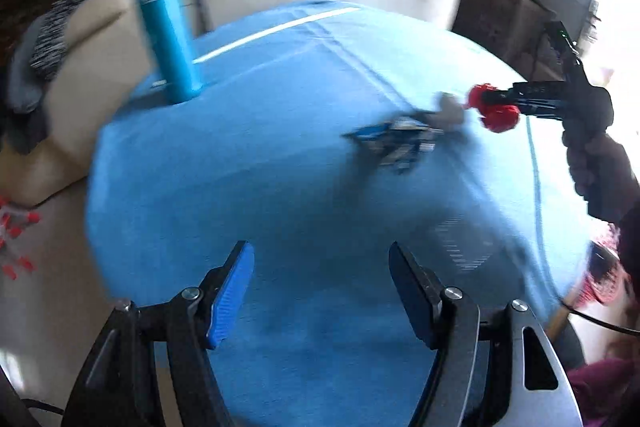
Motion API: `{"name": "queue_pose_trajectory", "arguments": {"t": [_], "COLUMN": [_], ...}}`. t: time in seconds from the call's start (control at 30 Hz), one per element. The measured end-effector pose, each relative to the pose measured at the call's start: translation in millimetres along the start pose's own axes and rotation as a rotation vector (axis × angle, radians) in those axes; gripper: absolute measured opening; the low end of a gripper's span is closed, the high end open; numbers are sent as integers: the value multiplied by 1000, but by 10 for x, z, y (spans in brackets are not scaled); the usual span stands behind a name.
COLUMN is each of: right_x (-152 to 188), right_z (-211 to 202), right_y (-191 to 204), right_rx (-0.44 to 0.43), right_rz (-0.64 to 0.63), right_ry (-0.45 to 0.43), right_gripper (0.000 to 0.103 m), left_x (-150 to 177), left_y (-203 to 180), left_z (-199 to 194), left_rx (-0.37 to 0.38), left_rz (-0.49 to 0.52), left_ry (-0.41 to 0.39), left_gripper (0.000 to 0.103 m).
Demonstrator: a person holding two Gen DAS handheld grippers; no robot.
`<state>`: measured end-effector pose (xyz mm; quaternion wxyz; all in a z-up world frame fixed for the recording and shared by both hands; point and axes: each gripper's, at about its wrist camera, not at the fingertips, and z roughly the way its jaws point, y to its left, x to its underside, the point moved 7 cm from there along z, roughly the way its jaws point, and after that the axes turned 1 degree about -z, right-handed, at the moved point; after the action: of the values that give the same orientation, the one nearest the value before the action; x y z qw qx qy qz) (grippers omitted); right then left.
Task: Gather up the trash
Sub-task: 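Grasp the red plastic bag with the right gripper, then lower the left gripper onto the clear plastic tray and close it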
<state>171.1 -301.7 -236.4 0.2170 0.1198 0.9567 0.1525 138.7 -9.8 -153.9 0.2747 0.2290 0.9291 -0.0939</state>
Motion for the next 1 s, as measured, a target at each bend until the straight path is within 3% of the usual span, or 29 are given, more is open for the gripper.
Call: {"name": "queue_pose_trajectory", "arguments": {"t": [0.2,0.43,0.57,0.87,1.0], "right_x": [449,1140,1415,1560,1542], "right_z": [-569,-988,-1122,-1054,-1066], "right_y": [-154,-230,-271,-135,-37], "right_rx": [-46,-100,-118,-126,-108], "right_rz": [48,138,198,198,154], "right_ry": [-23,-10,-14,4,-15], "right_gripper": [47,47,47,47,47], "left_x": [-43,-101,-105,-12,-45], "left_y": [-543,-977,-1113,-1080,-961], "left_z": [198,397,504,684,669], "left_rx": [160,370,363,330,281], "left_rz": [234,473,581,521,380], "left_ry": [22,130,141,169,150], "left_gripper": [73,73,73,73,49]}}
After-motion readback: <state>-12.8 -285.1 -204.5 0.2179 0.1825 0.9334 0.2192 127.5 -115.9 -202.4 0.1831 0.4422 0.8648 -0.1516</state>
